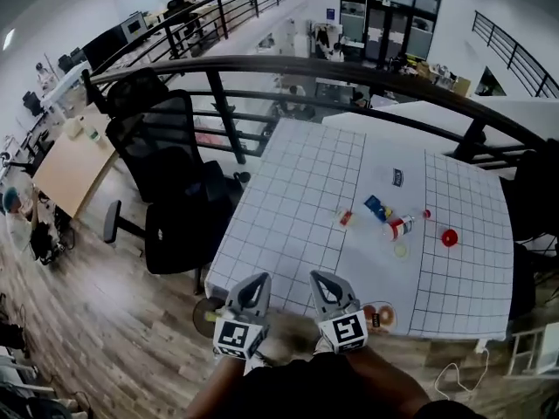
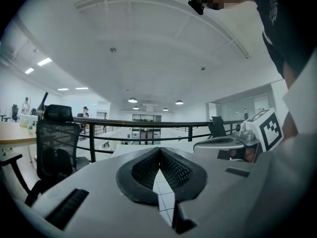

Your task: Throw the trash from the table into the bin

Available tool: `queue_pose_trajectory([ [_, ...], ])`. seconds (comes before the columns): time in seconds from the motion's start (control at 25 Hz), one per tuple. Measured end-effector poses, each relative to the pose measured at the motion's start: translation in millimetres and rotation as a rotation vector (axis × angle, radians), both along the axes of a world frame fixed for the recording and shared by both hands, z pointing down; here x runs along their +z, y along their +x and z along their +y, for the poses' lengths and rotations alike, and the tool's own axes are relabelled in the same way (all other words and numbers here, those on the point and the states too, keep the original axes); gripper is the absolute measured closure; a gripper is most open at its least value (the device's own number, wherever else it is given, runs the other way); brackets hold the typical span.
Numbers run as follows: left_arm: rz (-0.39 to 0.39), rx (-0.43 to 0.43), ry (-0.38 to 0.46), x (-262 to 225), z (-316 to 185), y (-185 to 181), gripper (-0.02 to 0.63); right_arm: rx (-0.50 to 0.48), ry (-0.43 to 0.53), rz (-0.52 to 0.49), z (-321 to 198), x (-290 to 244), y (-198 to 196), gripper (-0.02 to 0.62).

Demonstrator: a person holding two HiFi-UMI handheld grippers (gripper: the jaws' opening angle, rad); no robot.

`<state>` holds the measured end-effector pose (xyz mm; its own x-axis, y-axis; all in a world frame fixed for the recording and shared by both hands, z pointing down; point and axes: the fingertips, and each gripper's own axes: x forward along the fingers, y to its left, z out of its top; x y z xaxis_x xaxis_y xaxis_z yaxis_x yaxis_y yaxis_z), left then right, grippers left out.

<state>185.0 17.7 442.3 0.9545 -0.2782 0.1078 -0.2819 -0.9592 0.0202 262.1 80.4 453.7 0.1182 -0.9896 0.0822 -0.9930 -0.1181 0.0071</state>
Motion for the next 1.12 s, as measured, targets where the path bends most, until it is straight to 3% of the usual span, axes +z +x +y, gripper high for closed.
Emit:
queue_pose_trajectory([
  [0.28, -0.012, 0.104, 0.004, 8, 40, 71, 0.588, 0.106, -0.03, 0.004, 55, 13, 69, 0.573],
  [0.48, -0.011, 0.124, 0.012, 10, 56, 102, 0.588, 0.155, -0.019, -0.001, 73, 18, 102, 0.573],
  [0.8, -0.019, 0.104, 0.009, 13, 45, 128, 0.588, 0.168, -0.035, 0.015, 61, 27, 135, 0.572],
  [1.12, -0.039, 0.149, -0.003, 19, 28, 147, 0.588, 0.171, -0.093, 0.047, 38, 33, 154, 0.572],
])
